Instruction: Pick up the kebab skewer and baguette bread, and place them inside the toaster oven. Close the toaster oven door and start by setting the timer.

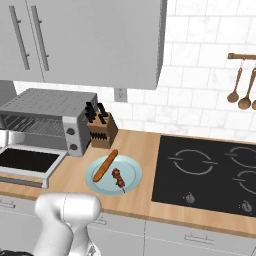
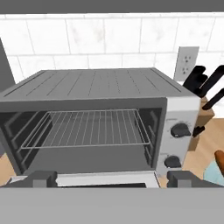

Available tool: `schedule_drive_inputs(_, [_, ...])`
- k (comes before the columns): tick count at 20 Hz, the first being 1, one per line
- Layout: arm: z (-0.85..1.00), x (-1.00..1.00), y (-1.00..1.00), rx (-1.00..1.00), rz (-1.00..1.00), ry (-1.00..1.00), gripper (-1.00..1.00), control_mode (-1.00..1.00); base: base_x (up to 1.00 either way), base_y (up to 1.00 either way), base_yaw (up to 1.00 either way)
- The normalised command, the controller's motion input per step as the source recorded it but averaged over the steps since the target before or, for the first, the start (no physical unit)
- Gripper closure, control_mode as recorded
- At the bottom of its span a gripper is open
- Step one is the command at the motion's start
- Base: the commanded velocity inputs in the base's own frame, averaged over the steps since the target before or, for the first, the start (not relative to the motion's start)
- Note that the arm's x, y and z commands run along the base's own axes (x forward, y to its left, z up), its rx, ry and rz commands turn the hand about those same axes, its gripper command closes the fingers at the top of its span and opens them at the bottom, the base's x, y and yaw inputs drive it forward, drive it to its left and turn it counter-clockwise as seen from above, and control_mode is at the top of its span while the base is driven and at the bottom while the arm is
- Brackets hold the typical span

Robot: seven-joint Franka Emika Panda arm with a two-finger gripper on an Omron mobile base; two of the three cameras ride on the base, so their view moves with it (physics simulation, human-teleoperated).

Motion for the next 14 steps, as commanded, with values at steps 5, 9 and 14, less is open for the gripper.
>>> schedule_drive_inputs(5, [-0.31,0.13,-0.07,0.02,0.05,-0.01,-1.0,-1.0,0.0,0.0,0.0])
schedule_drive_inputs(9, [-0.4,0.38,0.0,0.0,0.0,-0.05,-1.0,-1.0,0.0,0.0,0.0])
schedule_drive_inputs(14, [-0.27,0.31,0.0,0.0,0.0,-0.02,-1.0,-1.0,0.0,0.0,0.0])
